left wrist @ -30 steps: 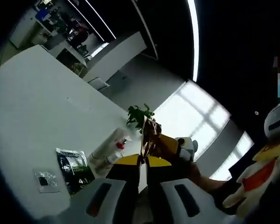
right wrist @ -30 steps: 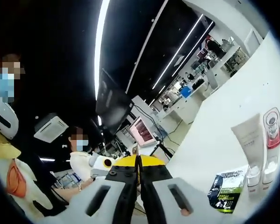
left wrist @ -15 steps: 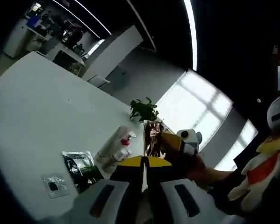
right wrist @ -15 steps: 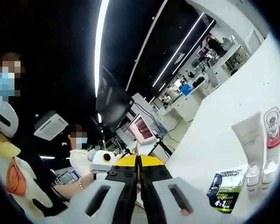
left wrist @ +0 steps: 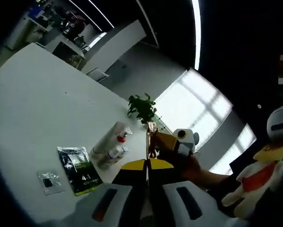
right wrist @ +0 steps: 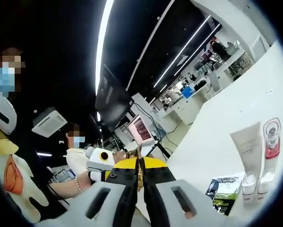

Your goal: Arrange the skincare products in the storage area until every visible bottle or jar stands upright without overlapping.

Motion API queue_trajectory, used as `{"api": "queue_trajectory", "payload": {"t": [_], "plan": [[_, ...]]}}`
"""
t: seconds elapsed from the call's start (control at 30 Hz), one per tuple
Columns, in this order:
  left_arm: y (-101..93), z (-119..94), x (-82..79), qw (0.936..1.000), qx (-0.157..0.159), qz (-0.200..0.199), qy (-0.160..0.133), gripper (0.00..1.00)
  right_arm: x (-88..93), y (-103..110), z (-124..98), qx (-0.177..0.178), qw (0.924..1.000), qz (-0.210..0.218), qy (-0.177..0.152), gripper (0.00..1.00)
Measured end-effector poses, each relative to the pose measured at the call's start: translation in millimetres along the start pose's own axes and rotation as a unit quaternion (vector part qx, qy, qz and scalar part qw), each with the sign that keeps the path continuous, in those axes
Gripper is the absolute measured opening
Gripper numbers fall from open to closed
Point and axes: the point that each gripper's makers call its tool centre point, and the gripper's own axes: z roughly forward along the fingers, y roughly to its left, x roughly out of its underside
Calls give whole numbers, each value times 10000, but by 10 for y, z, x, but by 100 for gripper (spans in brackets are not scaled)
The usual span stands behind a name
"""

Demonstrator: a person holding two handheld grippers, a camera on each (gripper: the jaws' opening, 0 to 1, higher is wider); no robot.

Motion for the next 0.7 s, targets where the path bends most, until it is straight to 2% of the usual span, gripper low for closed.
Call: {"api": "queue_trajectory", "payload": {"t": [0.3, 0.7], "plan": [[-5, 9, 82, 9999, -13, 20, 167, 0, -17, 7, 32, -78, 9999, -92, 72, 3], [-3, -6, 106, 9999, -34, -78, 140, 0, 9, 45, 36, -18, 9994, -294, 163, 1]]}}
